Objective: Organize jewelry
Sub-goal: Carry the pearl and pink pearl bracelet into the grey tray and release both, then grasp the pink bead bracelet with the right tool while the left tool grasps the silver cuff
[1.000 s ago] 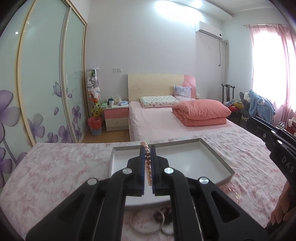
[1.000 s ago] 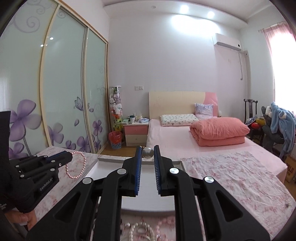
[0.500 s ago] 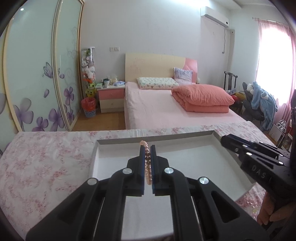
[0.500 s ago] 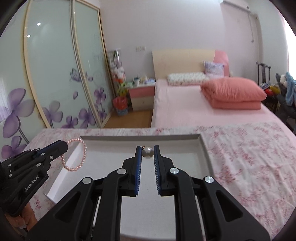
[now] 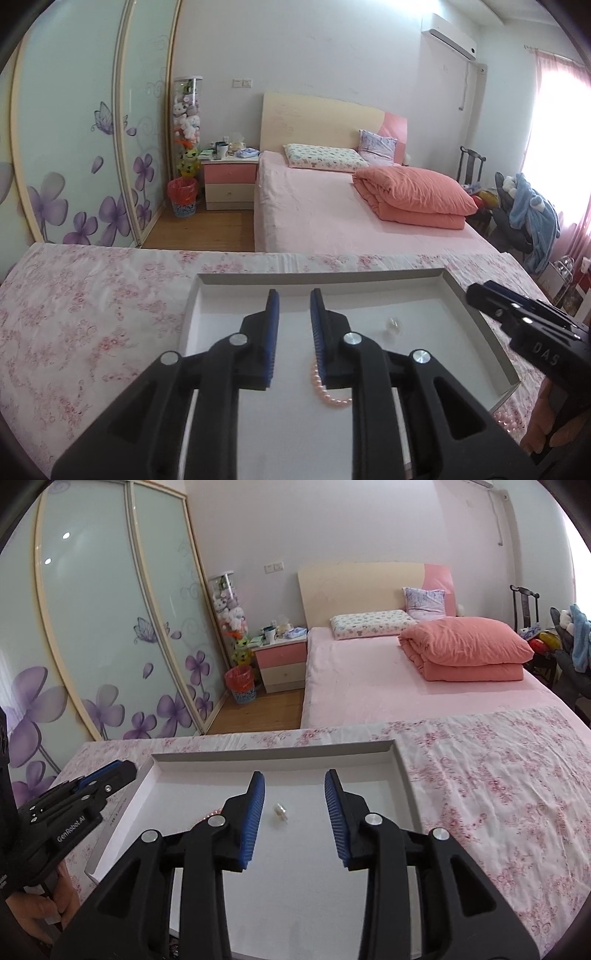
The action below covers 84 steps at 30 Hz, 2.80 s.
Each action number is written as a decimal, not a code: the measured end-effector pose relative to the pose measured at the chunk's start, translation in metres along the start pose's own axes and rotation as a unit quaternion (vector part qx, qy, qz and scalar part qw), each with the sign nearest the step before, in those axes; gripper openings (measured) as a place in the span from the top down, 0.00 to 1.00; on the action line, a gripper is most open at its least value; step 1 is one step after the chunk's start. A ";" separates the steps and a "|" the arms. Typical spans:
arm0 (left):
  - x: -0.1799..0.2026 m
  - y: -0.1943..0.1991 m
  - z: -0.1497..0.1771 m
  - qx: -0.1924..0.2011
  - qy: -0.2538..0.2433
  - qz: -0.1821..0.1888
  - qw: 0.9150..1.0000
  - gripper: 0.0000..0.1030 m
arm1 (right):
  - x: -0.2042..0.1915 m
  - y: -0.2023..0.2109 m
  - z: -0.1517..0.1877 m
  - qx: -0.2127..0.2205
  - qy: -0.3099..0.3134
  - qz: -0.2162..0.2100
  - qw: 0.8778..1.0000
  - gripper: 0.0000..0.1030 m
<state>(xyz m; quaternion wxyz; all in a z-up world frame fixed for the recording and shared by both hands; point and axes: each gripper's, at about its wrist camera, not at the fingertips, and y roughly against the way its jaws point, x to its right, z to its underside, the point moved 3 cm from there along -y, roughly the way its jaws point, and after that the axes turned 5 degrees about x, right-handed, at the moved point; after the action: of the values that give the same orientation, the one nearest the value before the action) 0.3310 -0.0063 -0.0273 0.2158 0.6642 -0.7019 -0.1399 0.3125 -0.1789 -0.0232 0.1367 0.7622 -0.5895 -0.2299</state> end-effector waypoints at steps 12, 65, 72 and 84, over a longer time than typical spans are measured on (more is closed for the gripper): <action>-0.012 0.060 0.011 0.015 0.002 -0.004 1.000 0.71 | 0.016 0.047 0.008 0.015 -0.002 0.010 1.000 0.66; 0.002 0.057 0.125 -0.146 -0.026 -0.016 0.989 0.30 | 0.058 0.067 0.116 -0.141 0.039 0.082 0.986 0.84; 0.003 0.056 0.127 -0.154 -0.029 -0.012 0.987 0.36 | 0.058 0.067 0.116 -0.141 0.038 0.082 0.986 0.84; -0.032 0.086 0.121 -0.137 0.002 -0.020 0.990 0.36 | 0.057 0.067 0.116 -0.141 0.039 0.083 0.986 0.84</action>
<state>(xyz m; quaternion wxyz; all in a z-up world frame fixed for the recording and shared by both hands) 0.1974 0.0213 -0.0943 0.3034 0.6422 -0.6625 -0.2380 0.2091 -0.2447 -0.1012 0.2847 0.6919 -0.6068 -0.2684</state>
